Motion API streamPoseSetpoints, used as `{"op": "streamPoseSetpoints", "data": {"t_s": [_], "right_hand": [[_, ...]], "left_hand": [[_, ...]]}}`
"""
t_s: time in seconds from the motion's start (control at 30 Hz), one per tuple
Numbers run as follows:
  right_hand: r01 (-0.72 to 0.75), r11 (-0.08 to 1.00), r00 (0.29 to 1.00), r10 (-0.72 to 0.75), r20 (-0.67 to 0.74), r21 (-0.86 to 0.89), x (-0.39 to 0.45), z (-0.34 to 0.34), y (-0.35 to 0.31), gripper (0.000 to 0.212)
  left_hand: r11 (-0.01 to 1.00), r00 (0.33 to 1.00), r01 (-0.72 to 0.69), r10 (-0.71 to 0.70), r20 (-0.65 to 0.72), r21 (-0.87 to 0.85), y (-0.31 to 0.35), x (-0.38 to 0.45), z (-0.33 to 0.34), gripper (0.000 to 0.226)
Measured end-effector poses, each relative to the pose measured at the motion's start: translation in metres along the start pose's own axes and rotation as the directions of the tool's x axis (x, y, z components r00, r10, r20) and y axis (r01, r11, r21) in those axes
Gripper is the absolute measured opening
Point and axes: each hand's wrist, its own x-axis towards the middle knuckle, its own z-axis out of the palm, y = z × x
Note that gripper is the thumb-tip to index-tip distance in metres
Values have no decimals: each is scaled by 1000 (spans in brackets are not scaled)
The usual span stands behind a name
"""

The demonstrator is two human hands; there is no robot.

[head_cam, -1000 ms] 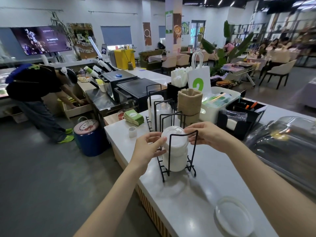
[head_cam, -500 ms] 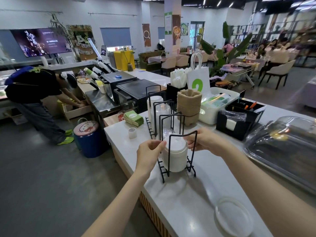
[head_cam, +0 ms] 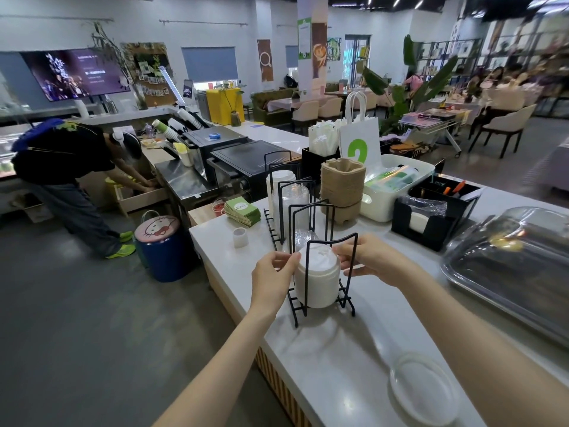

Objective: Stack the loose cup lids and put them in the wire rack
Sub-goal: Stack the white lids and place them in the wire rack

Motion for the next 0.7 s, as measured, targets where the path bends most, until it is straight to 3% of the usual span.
{"op": "streamPoseSetpoints", "data": {"t_s": [0.1,0.33,0.7], "right_hand": [[3,1000,1000,-3,-16,-22,1,0,0,25],[26,1000,1000,-26,-3,-9,-2,-1,0,7],[34,999,999,-34,-7,-4,-3,-2,4,10]], "left_hand": [[999,1000,-18,18,-4,27,4,0,1,22],[1000,998,-7,8,58,-11,4,-10,-5,19],[997,999,-37,35,31,69,18,-13,-5,22]]}}
